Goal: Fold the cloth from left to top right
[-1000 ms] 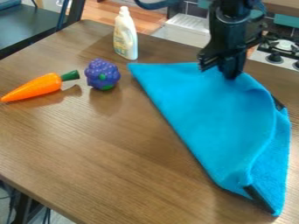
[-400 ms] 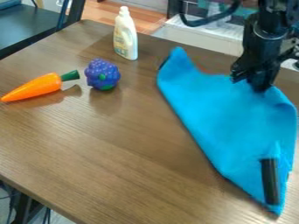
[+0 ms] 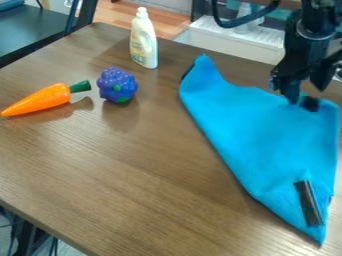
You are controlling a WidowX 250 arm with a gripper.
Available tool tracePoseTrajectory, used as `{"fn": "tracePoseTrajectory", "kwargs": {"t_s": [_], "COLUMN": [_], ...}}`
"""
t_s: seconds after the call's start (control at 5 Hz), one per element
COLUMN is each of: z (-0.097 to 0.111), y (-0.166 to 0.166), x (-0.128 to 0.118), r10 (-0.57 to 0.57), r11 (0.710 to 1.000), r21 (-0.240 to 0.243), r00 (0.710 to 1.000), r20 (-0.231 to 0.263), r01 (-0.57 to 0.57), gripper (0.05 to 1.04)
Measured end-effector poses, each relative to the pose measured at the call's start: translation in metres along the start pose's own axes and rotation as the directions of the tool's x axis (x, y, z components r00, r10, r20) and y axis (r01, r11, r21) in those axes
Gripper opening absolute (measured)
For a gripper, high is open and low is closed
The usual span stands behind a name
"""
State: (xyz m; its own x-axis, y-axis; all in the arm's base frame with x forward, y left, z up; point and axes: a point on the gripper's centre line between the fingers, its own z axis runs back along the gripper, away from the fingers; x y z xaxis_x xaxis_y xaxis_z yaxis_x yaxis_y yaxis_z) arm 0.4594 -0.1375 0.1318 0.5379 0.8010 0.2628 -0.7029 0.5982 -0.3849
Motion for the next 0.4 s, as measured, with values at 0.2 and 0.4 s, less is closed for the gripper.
{"fn": "tracePoseTrajectory", "kwargs": {"t_s": [0.2, 0.4], "z": [0.009, 0.020], "y": [-0.011, -0.006], "x": [0.001, 0.005], "r10": [-0.007, -0.035], "r11": [1.000, 0.999], "r21": [-0.029, -0.020], "r00": [1.000, 0.998], "r20": [-0.014, -0.056], "r01": [0.006, 0.034], "gripper": [1.003, 0.999]}}
